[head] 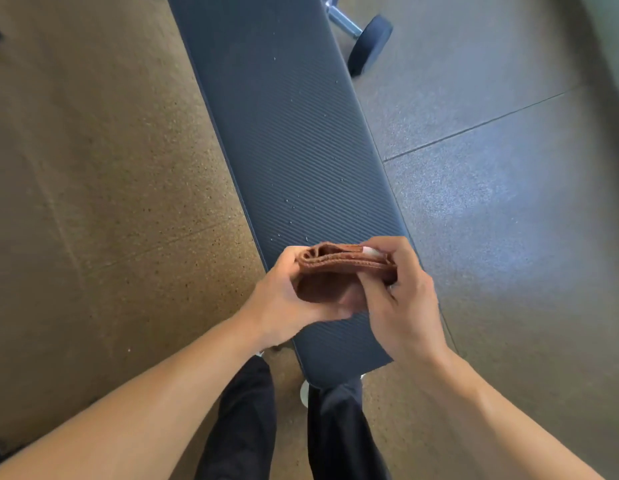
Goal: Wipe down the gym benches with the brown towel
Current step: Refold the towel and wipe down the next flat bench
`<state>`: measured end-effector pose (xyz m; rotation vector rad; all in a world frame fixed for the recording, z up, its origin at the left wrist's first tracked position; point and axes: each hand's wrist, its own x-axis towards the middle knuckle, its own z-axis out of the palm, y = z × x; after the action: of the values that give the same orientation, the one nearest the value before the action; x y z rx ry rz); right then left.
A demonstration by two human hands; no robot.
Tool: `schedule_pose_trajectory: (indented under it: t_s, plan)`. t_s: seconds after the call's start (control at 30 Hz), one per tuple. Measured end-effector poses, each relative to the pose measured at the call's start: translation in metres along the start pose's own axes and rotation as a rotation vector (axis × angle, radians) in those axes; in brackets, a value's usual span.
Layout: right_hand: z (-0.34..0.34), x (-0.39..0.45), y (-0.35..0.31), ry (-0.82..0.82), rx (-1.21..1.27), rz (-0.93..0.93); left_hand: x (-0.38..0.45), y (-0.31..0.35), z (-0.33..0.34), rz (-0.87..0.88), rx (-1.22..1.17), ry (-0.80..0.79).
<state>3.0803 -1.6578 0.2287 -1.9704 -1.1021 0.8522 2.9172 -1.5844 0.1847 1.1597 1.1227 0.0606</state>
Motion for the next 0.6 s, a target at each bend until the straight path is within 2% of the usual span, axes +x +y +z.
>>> schedule_pose_trajectory:
  t_s: [0.1, 0.17, 0.27, 0.33, 0.37, 0.43, 0.53, 0.6]
  plan:
    - [-0.021, 0.012, -0.048, -0.058, 0.117, -0.046, 0.005, 0.020, -0.011, -0.016, 0.156, -0.141]
    - [-0.032, 0.016, -0.068, -0.049, 0.182, -0.062, 0.004, 0.031, -0.013, -0.015, 0.182, -0.176]
    - [-0.050, 0.024, -0.077, 0.112, 0.239, -0.027, -0.004, 0.040, -0.014, -0.118, 0.082, -0.315]
    - [-0.065, 0.030, -0.071, 0.203, 0.191, 0.018, -0.010, 0.040, -0.015, -0.226, -0.055, -0.422]
    - [-0.072, 0.032, -0.063, 0.220, 0.147, 0.055, -0.013, 0.039, -0.016, -0.271, -0.113, -0.416]
    - [-0.083, 0.035, -0.036, 0.207, 0.019, 0.157, -0.012, 0.030, -0.014, -0.286, -0.102, -0.244]
    - [-0.080, 0.031, 0.009, 0.147, -0.178, 0.296, 0.003, 0.001, -0.012, -0.208, 0.202, 0.146]
    - [-0.058, 0.020, 0.026, 0.090, -0.191, 0.334, 0.010, -0.014, -0.009, -0.204, 0.226, 0.230]
